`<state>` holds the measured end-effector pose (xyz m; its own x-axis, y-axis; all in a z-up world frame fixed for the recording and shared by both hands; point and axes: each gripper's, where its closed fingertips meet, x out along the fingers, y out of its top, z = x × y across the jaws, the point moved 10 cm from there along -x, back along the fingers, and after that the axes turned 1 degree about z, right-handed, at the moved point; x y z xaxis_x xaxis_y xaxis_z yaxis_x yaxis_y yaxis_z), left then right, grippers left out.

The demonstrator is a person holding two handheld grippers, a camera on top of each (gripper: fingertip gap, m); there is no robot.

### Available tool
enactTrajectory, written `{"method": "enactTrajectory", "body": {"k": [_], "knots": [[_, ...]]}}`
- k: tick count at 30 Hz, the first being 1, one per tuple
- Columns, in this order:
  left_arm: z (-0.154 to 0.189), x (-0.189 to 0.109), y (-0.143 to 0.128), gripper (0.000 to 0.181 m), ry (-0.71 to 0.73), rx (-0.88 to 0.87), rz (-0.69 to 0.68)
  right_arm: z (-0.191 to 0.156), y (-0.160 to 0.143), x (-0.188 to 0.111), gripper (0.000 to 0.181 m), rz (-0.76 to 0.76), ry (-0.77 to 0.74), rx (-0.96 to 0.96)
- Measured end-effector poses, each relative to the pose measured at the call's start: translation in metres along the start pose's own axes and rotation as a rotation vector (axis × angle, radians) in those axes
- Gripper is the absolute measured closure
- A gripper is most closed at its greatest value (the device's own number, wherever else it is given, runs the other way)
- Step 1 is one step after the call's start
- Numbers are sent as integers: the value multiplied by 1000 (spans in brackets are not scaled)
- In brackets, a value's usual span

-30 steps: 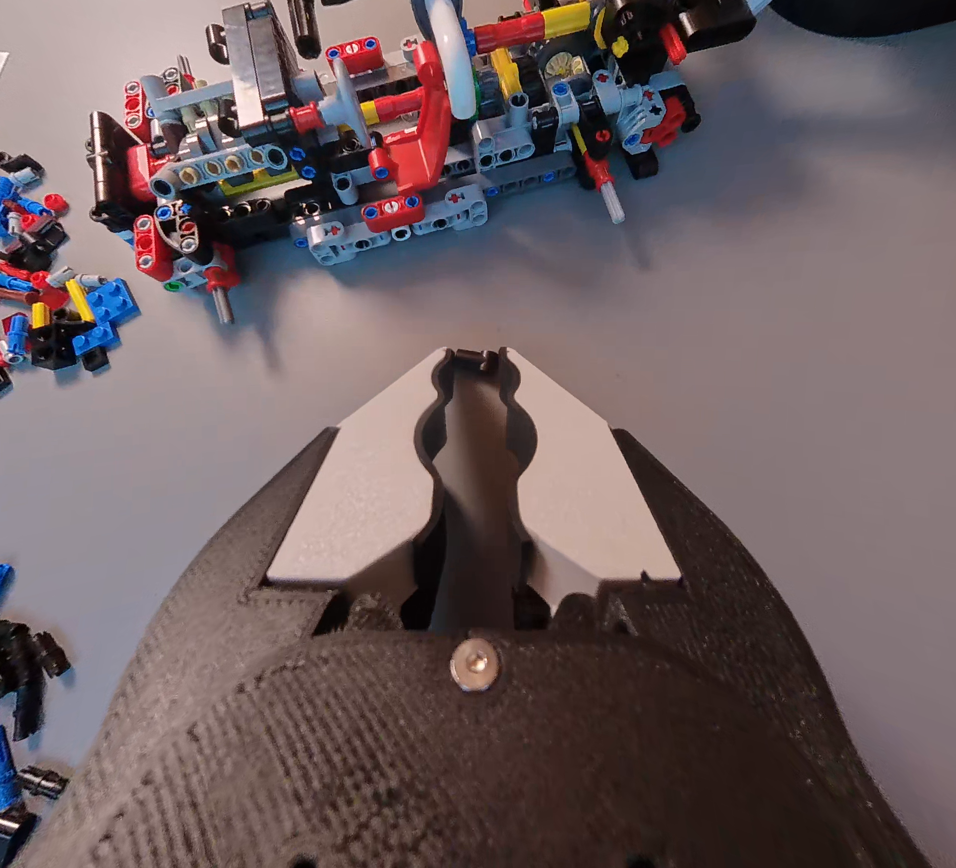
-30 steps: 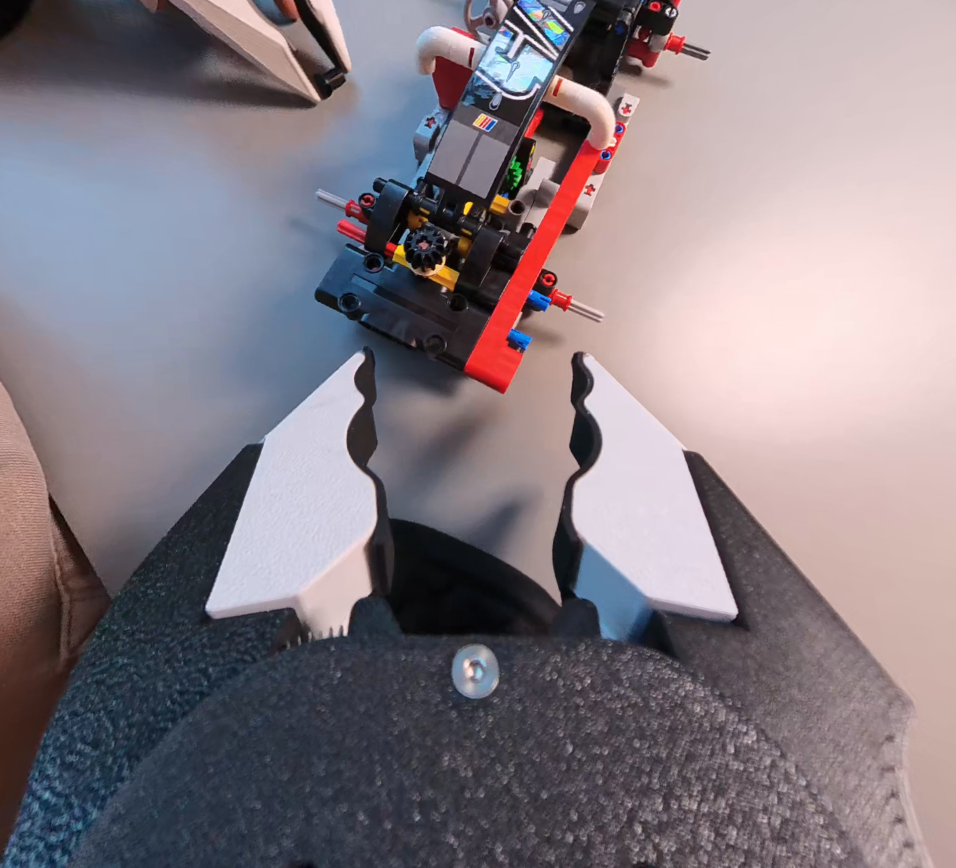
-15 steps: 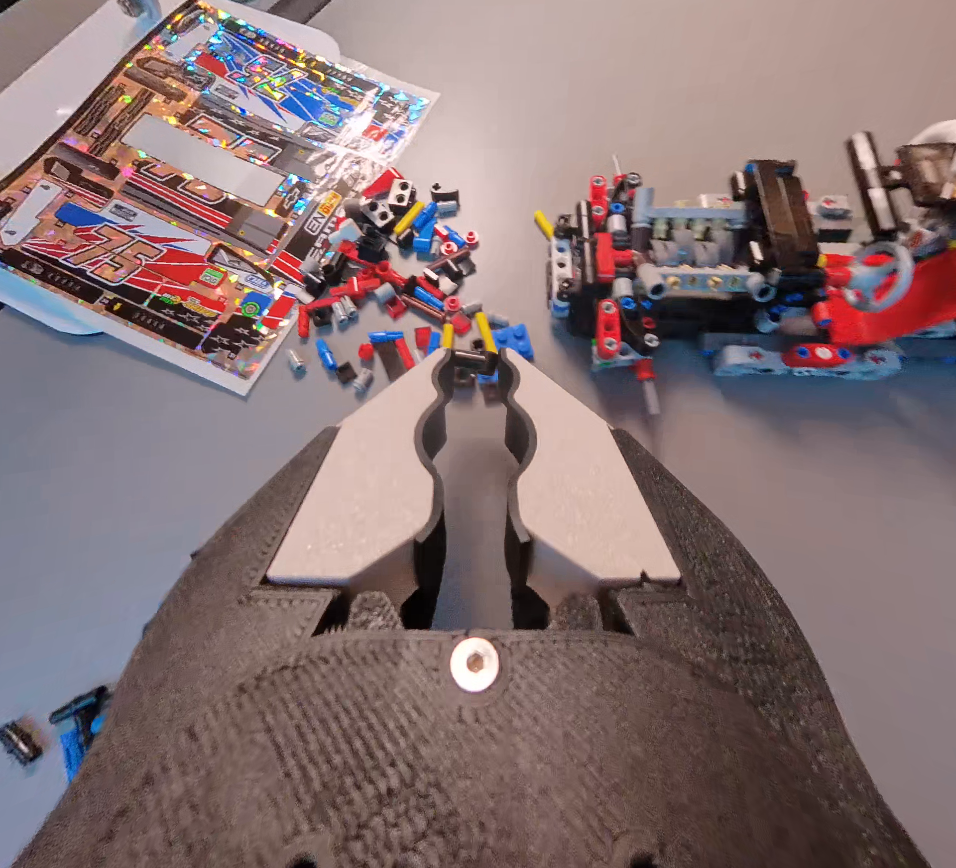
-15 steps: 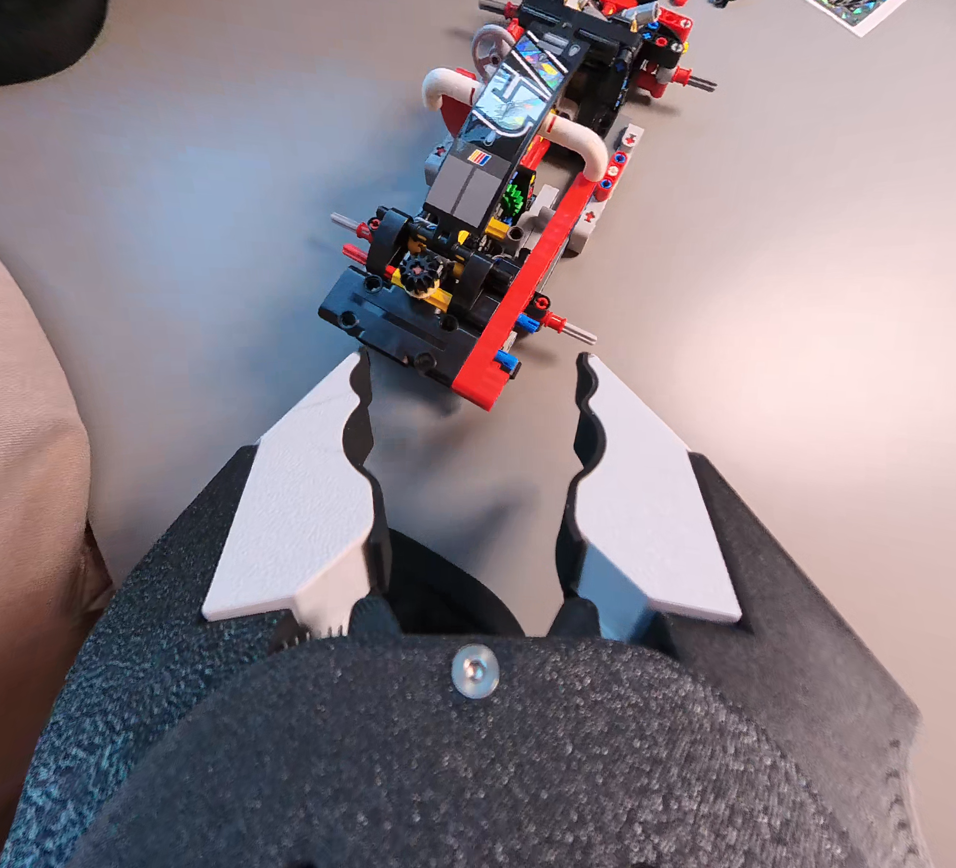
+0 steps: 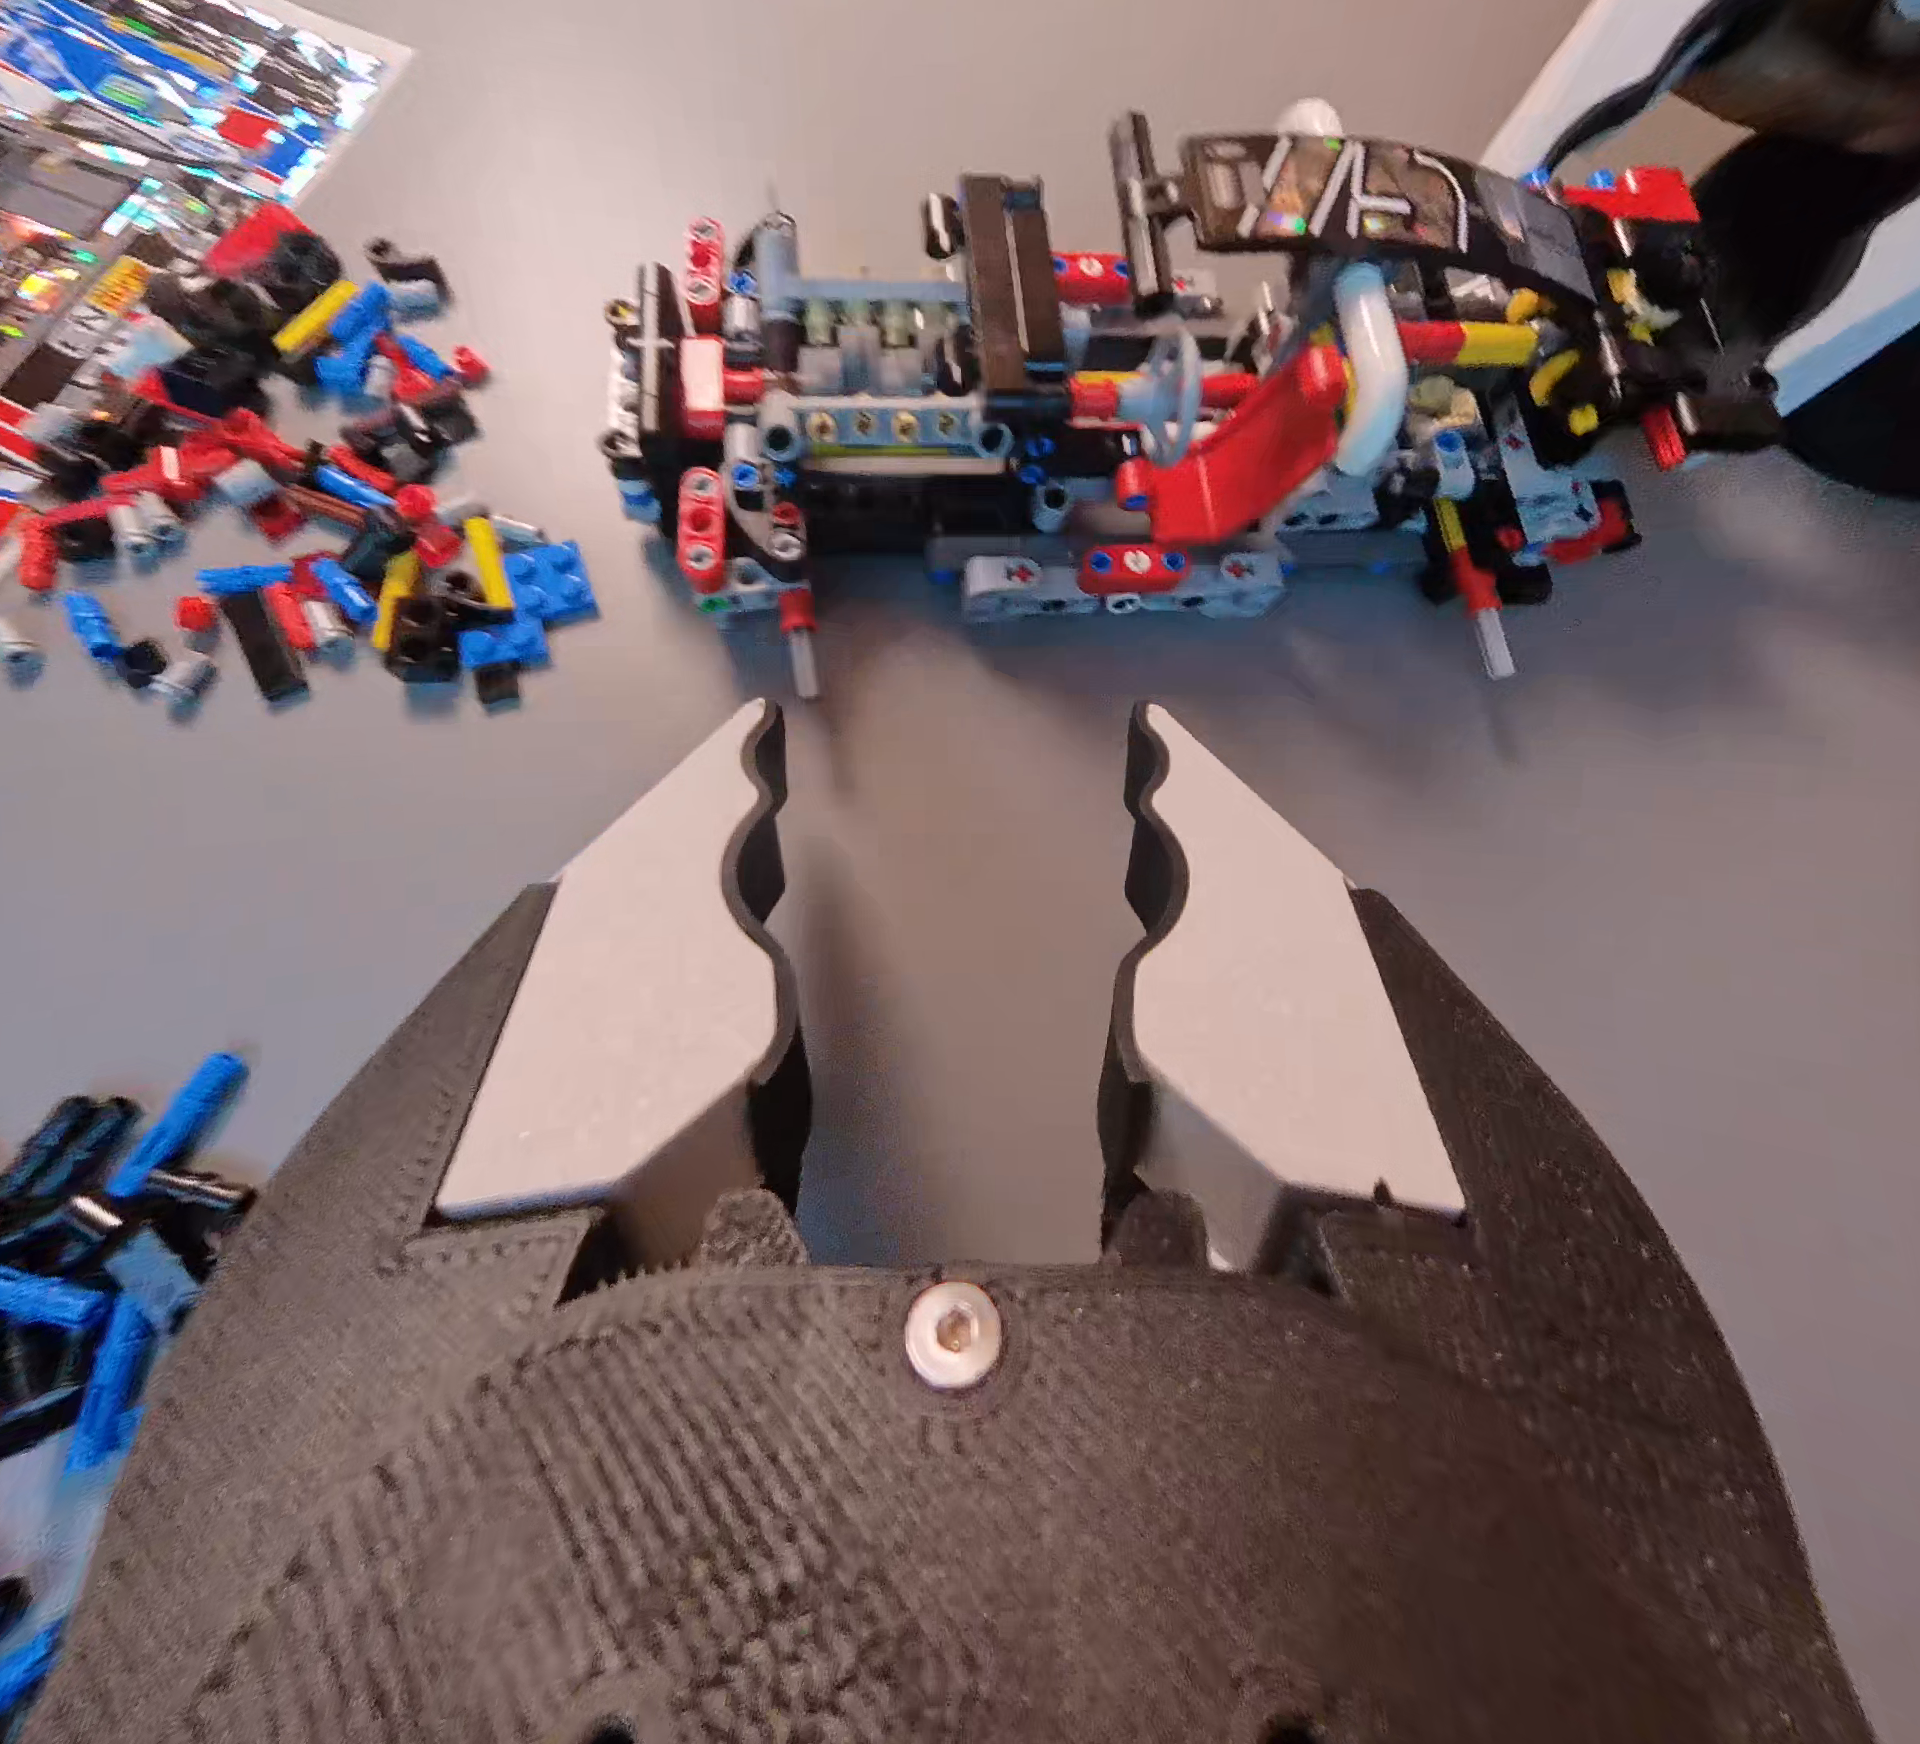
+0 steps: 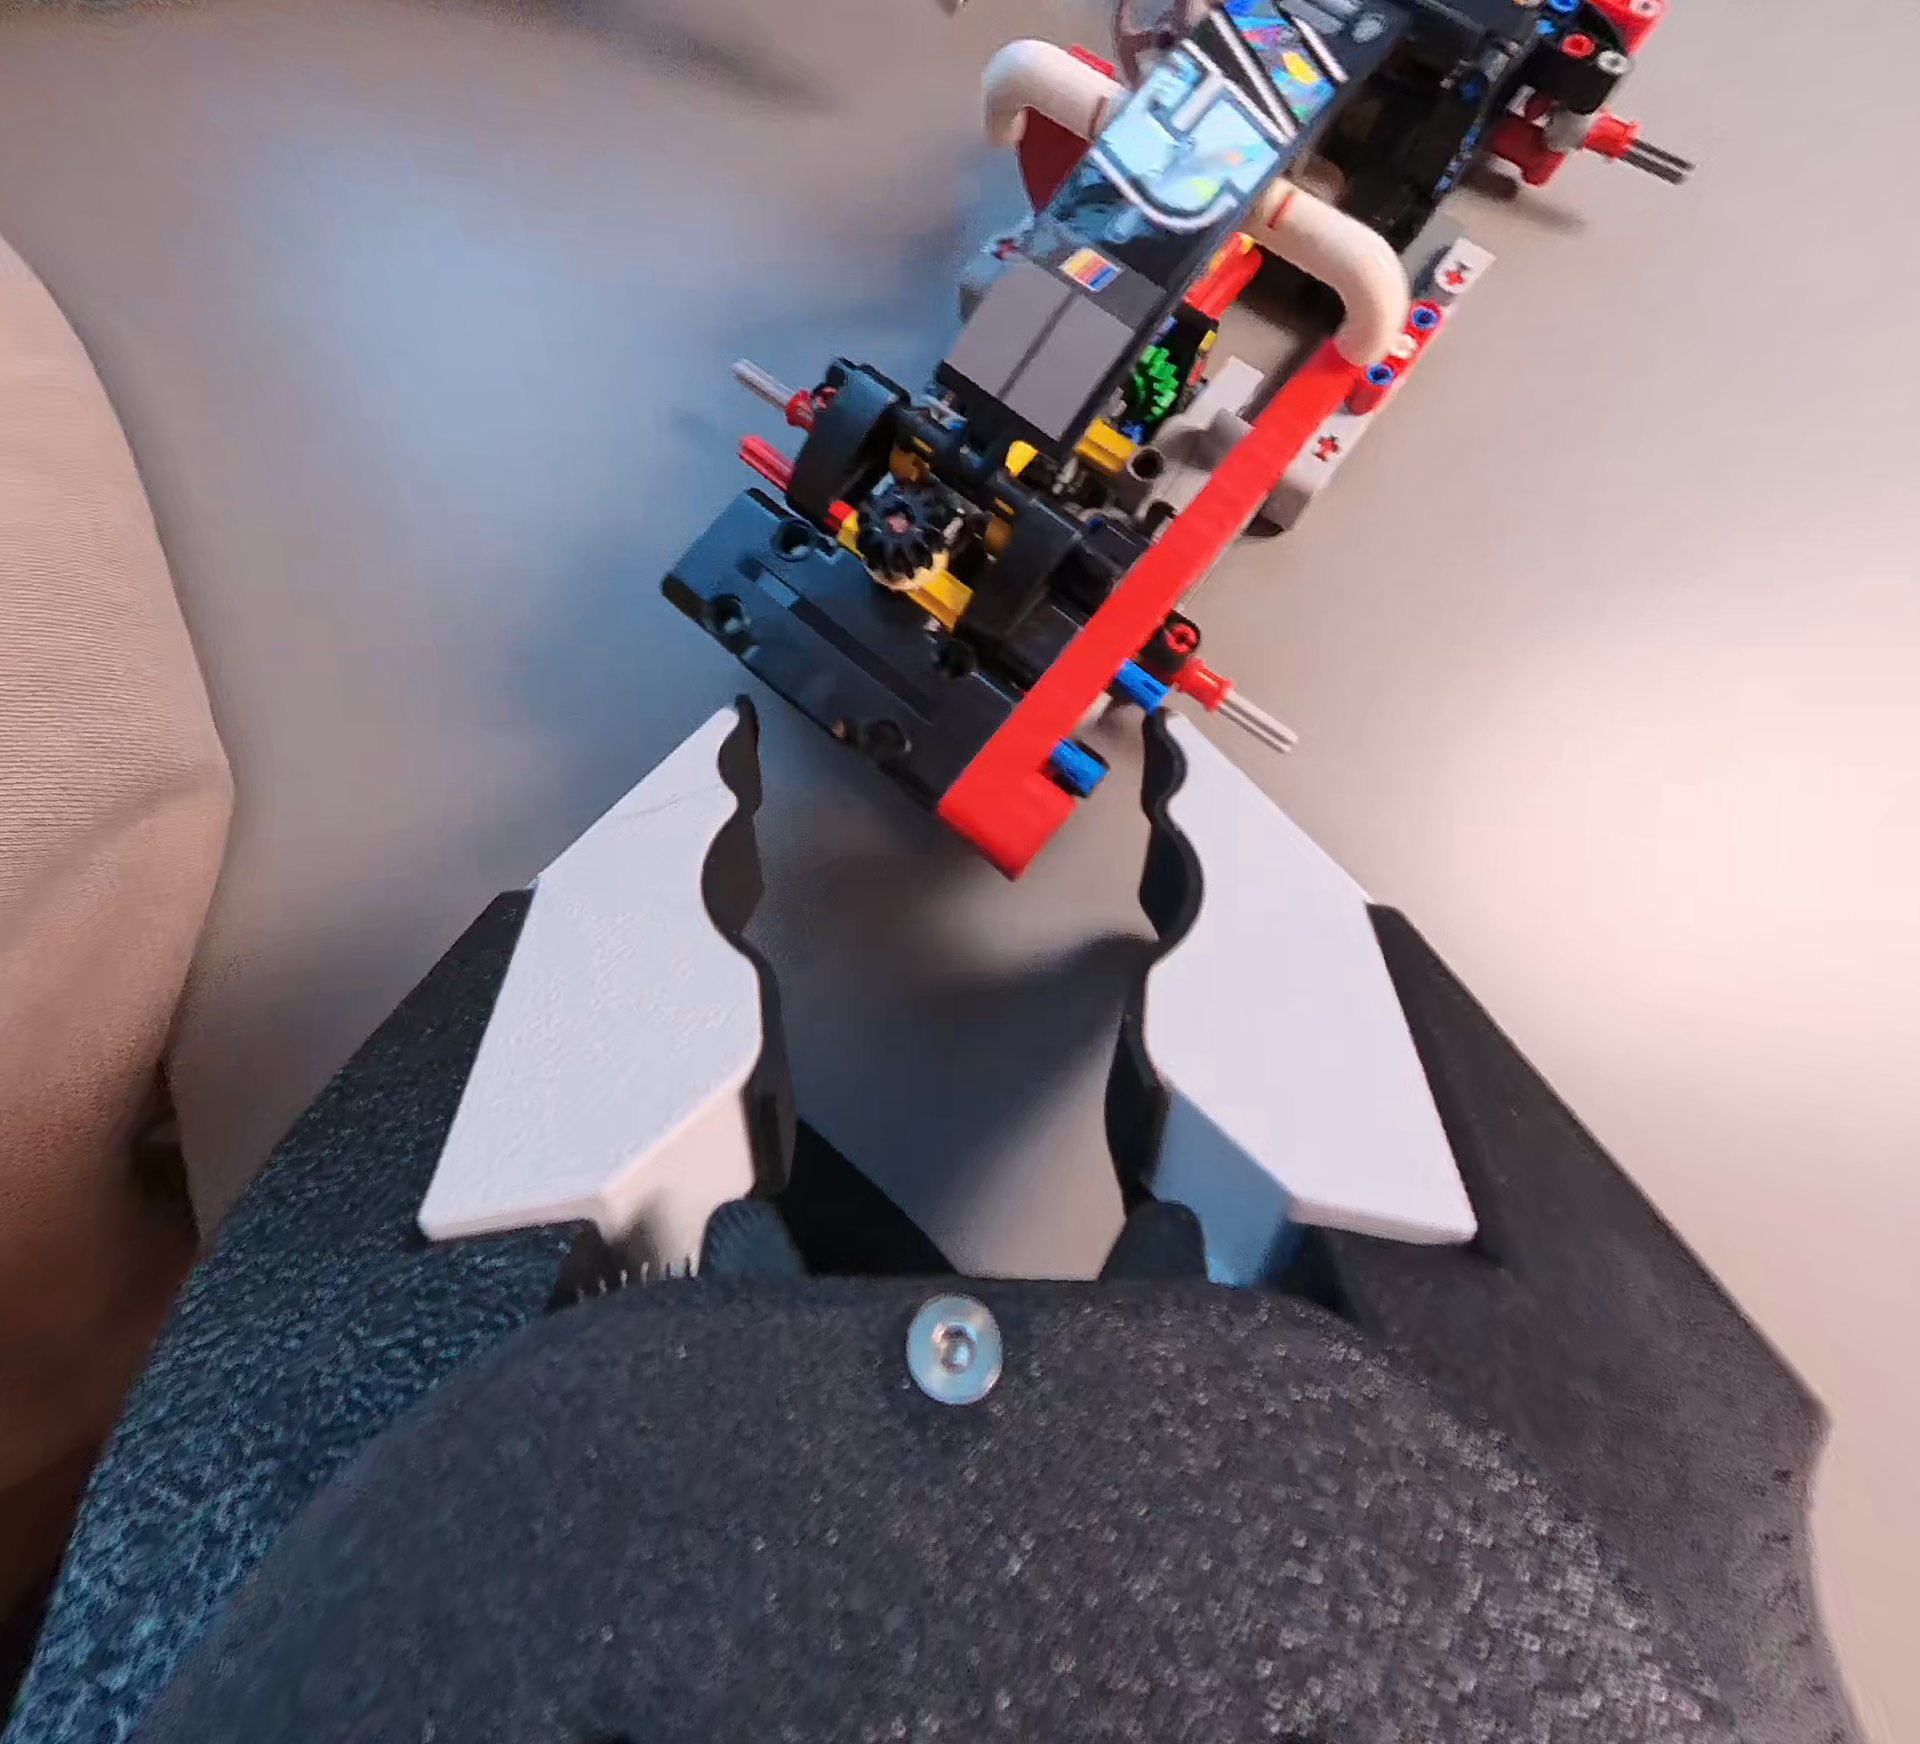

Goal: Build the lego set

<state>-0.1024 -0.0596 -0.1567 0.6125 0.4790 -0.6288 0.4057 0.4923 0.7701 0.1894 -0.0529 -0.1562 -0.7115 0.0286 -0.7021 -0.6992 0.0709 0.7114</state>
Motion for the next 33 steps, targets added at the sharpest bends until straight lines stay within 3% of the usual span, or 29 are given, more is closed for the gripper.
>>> {"method": "enactTrajectory", "body": {"k": [6, 11, 15, 21, 25, 29, 33], "knots": [[34, 4, -4, 108, -165, -57, 35, -19, 6, 9, 136, -18, 10, -71], [60, -4, -6, 105, -320, -31, 35, -61, 12, 19, 126, -2, 69, -149], [63, -18, -13, 100, -362, -41, 70, -88, 23, 32, 123, -4, 131, -242], [63, -46, -14, 85, -258, -23, 138, -96, 48, 63, 117, 26, 140, -281], [67, -55, -30, 73, -164, 38, 57, -96, 57, 74, 114, 65, 200, -241], [75, -64, -44, 76, -64, 13, 46, -85, 53, 45, 115, 104, 264, -302], [85, -46, -62, 83, 22, 63, -105, -36, 60, 19, 115, 170, 124, -310]]}}
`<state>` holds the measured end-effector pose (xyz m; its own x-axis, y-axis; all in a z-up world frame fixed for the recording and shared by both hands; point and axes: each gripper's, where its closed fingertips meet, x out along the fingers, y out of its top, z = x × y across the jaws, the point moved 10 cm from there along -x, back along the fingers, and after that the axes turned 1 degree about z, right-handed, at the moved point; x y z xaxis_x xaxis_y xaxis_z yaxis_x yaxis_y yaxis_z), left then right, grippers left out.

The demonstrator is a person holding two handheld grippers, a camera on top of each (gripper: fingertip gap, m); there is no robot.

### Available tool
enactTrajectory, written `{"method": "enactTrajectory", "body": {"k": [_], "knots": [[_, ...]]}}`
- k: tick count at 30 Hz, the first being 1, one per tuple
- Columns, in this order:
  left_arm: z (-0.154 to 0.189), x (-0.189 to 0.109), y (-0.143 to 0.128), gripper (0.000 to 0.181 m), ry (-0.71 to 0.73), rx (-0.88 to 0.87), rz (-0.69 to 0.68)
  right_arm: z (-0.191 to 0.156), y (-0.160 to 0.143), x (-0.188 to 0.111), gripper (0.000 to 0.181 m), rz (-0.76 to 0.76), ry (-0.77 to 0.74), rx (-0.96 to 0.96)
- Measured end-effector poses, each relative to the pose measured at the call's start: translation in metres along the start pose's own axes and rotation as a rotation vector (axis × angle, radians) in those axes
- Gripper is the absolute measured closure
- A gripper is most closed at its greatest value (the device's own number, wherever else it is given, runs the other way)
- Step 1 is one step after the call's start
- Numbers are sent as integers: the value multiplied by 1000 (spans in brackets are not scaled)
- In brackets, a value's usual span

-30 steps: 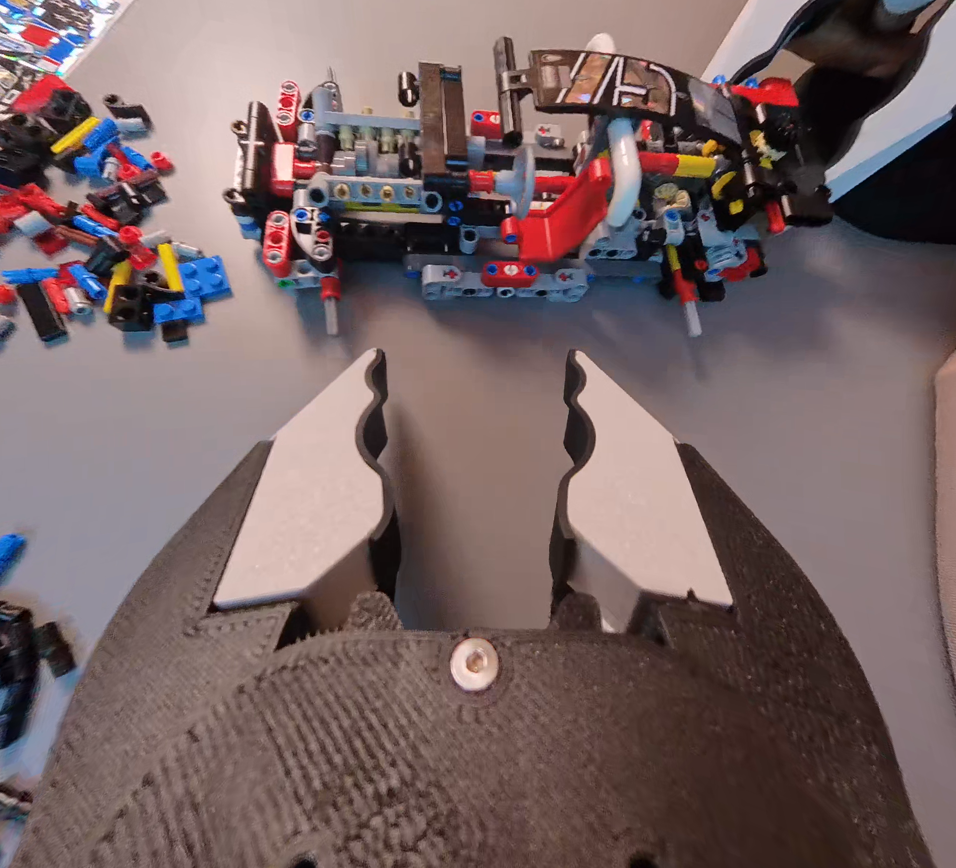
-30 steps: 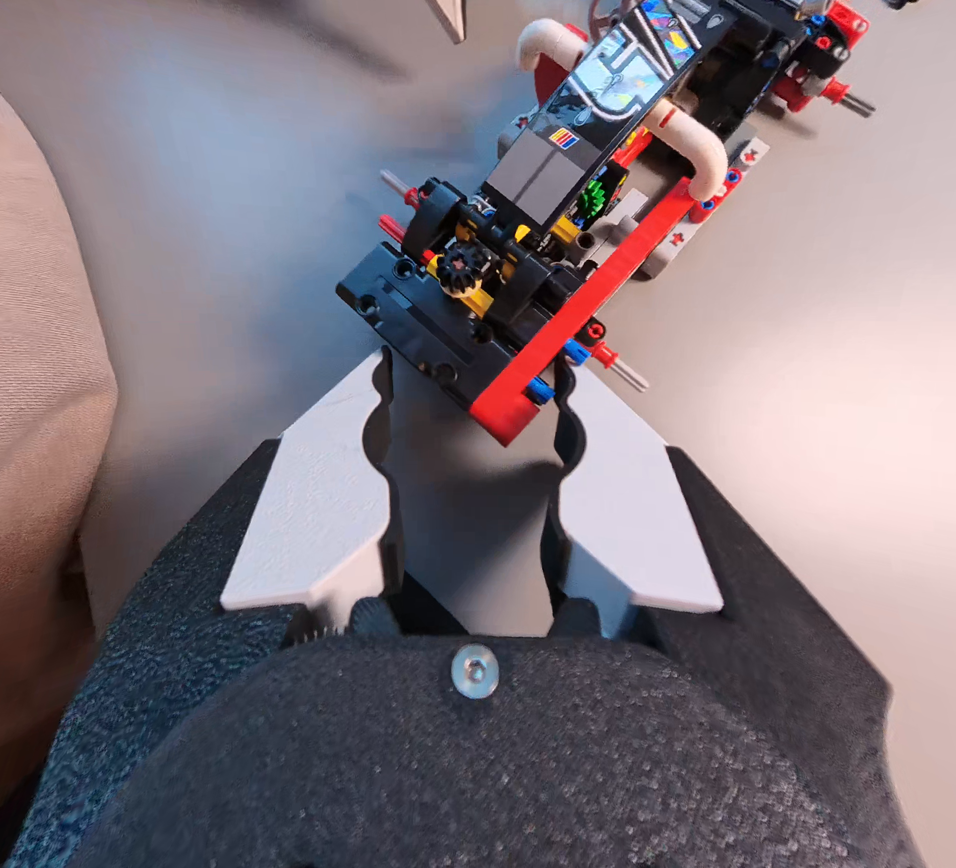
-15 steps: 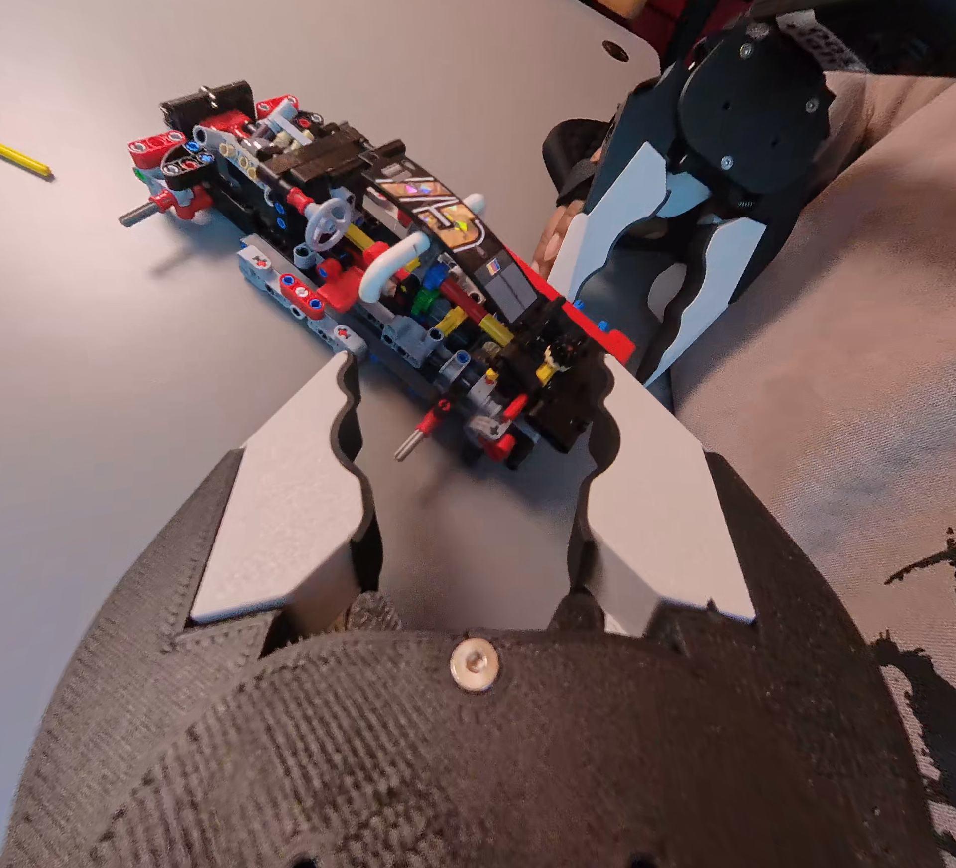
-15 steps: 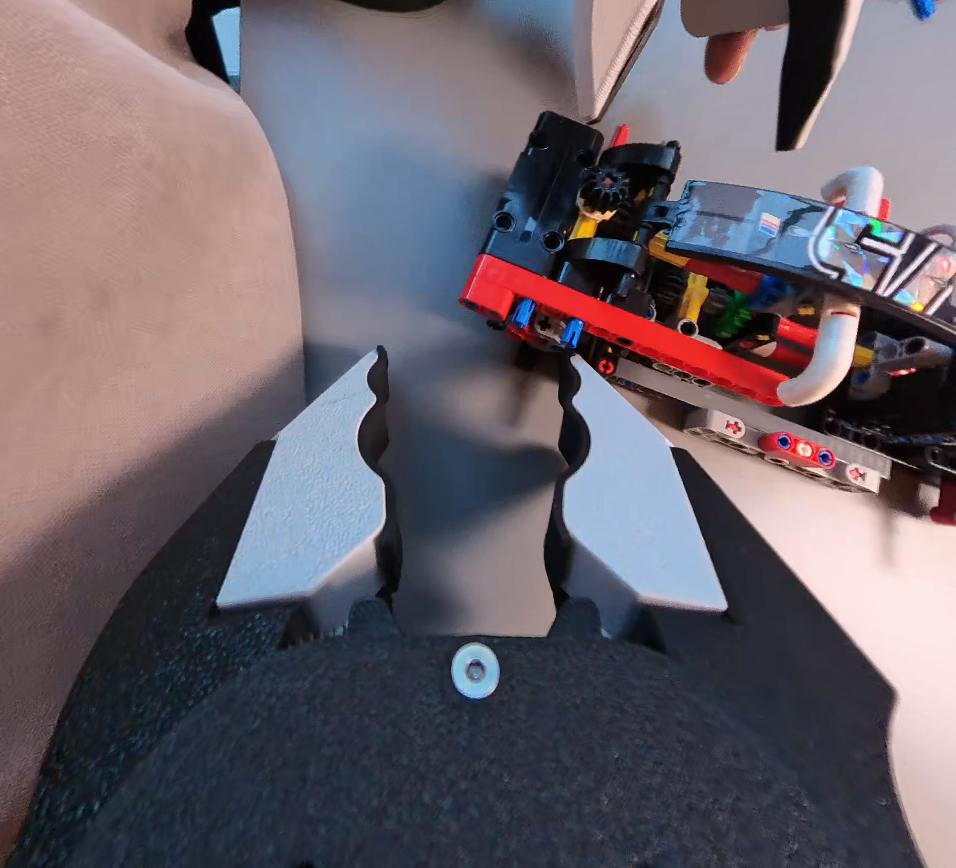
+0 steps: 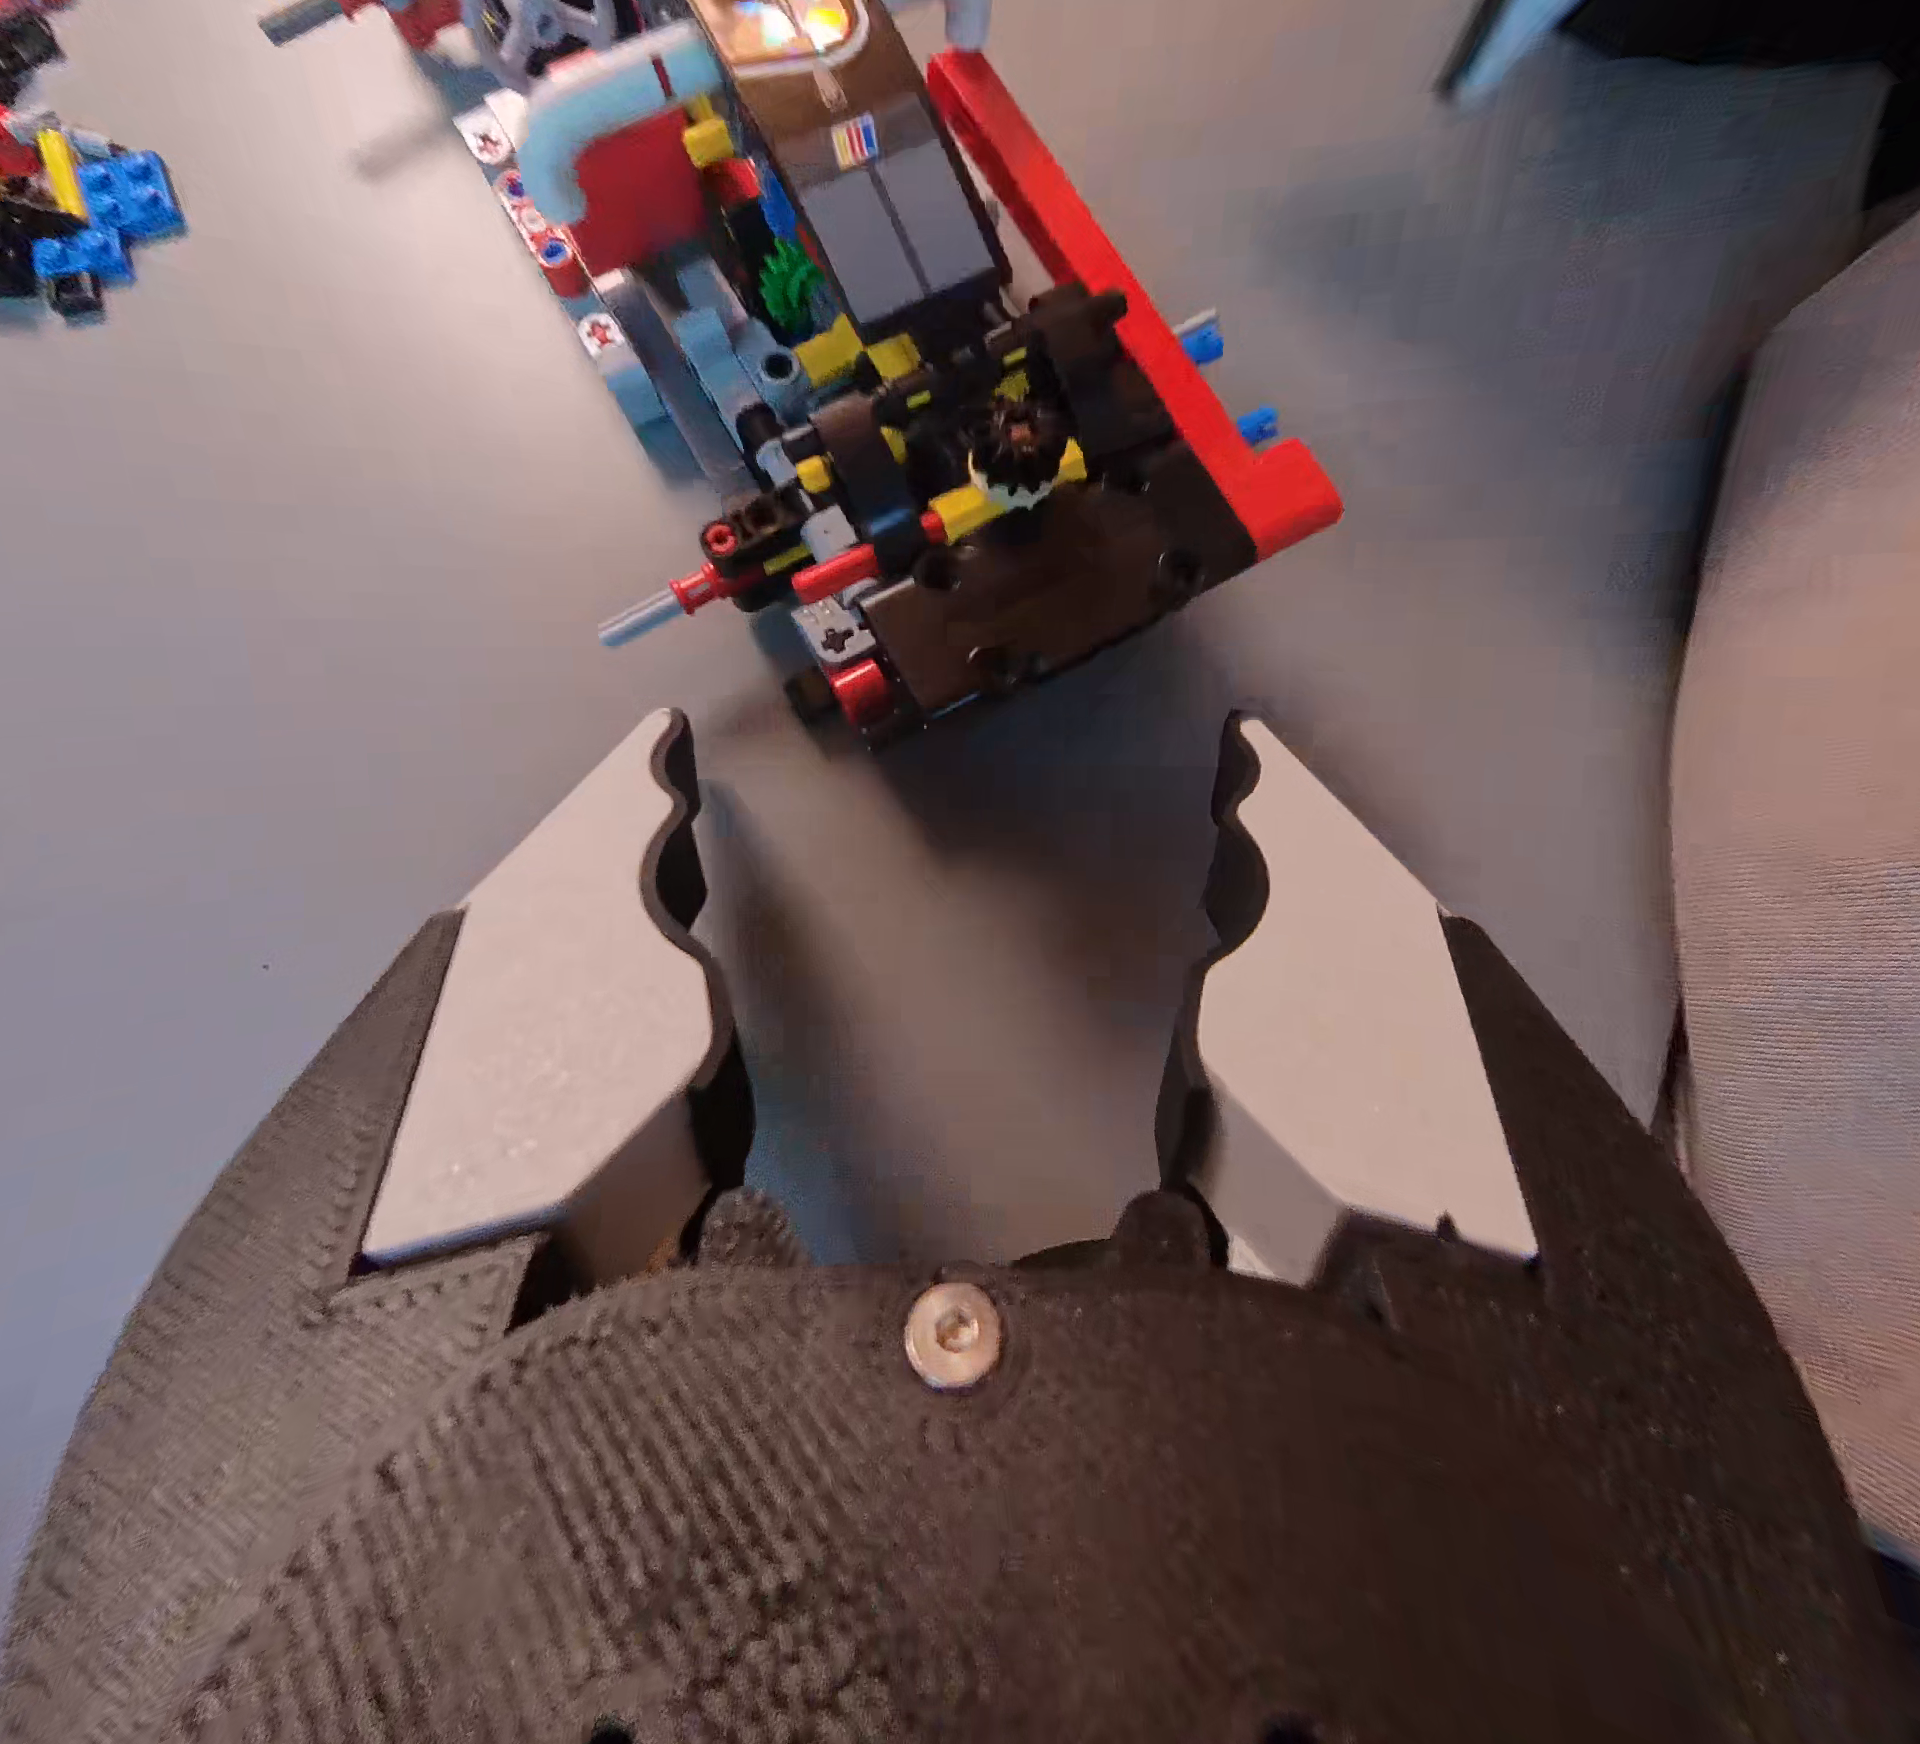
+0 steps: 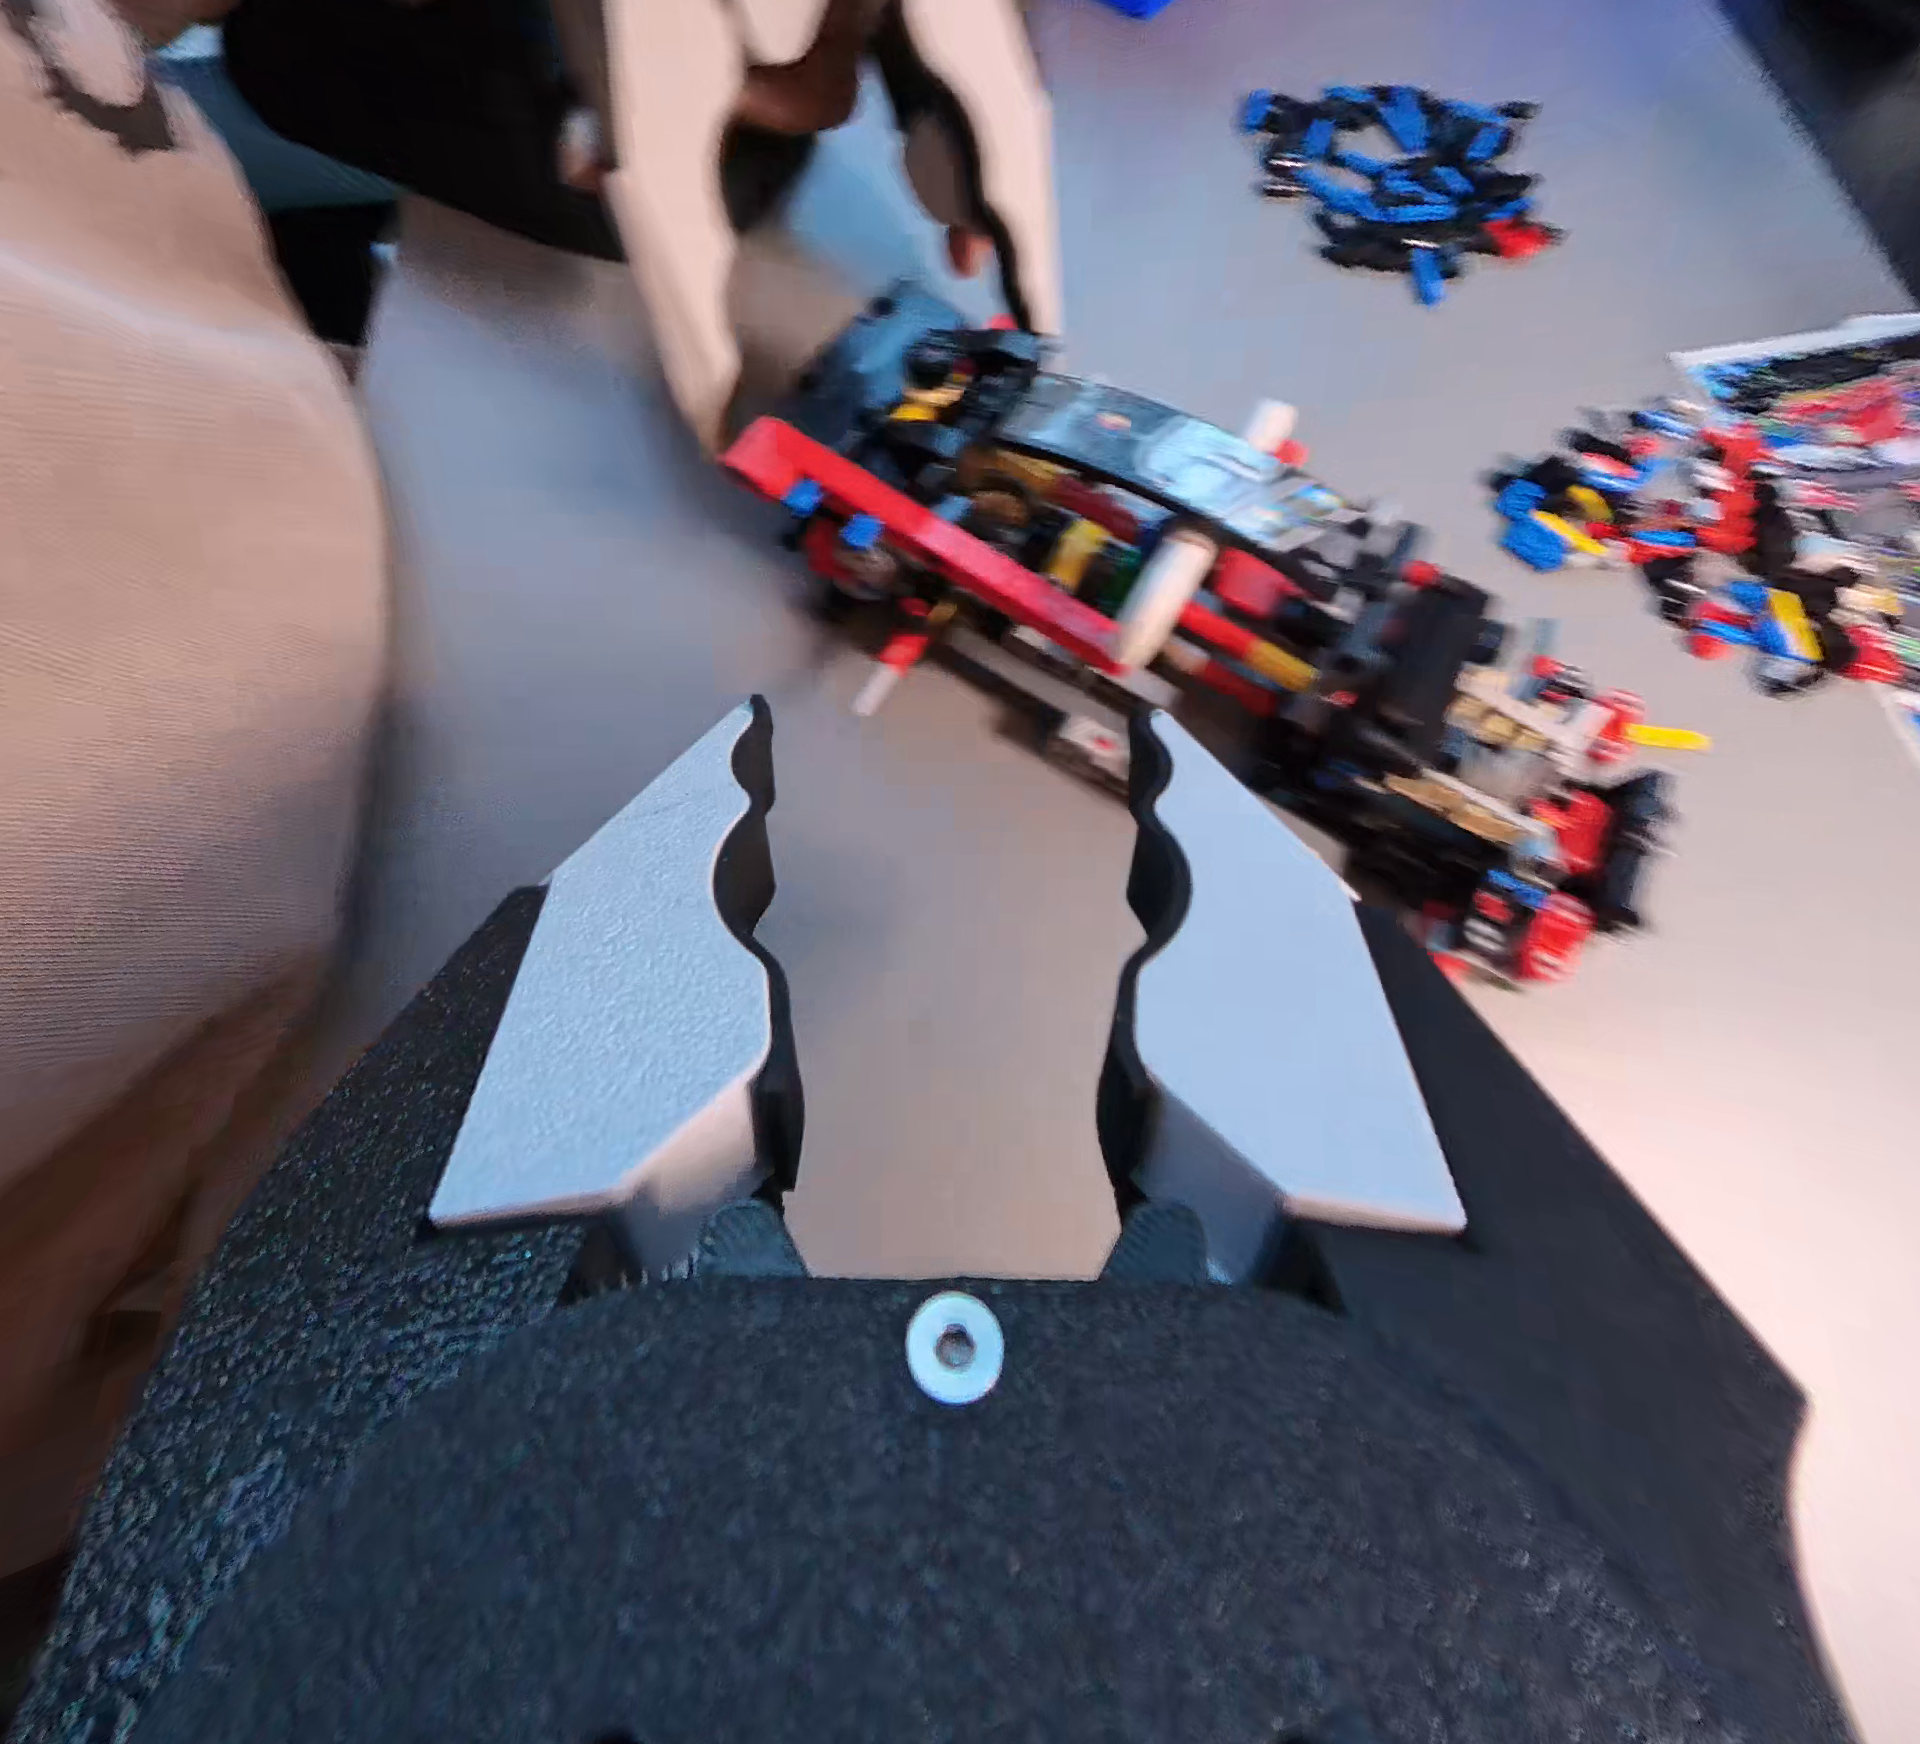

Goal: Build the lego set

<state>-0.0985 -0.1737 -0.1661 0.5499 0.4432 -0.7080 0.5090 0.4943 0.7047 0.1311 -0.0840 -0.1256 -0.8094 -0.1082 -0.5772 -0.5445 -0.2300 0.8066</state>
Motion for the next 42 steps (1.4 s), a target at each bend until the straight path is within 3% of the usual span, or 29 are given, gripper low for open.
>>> {"method": "enactTrajectory", "body": {"k": [5, 6, 9, 15, 20, 25, 31, 34, 42], "knots": [[-13, 7, 11, 118, -47, 54, 7, 54, -6, 2, 100, -48, -118, -97], [-19, 9, 12, 118, -59, 62, -17, 62, -7, 5, 95, -66, -121, -125], [-37, 14, 13, 141, -114, 141, -25, 76, -7, 16, 84, -158, -59, -210], [-80, 22, 21, 140, -273, 213, 3, 105, -2, 35, 74, -348, 57, -330], [-112, 10, 14, 116, -194, 136, 33, 122, -15, 46, 75, -436, 102, -281], [-97, -12, 8, 106, -182, 103, 112, 120, -23, 42, 99, -389, 86, -165], [-73, -6, 15, 91, -108, 121, 202, 106, -28, 33, 101, -382, -18, -68], [-78, 4, 18, 97, -32, 143, 162, 99, -29, 30, 103, -368, -49, -50], [-82, -3, 24, 102, -20, 179, 158, 96, -31, 29, 103, -345, -69, -24]]}}
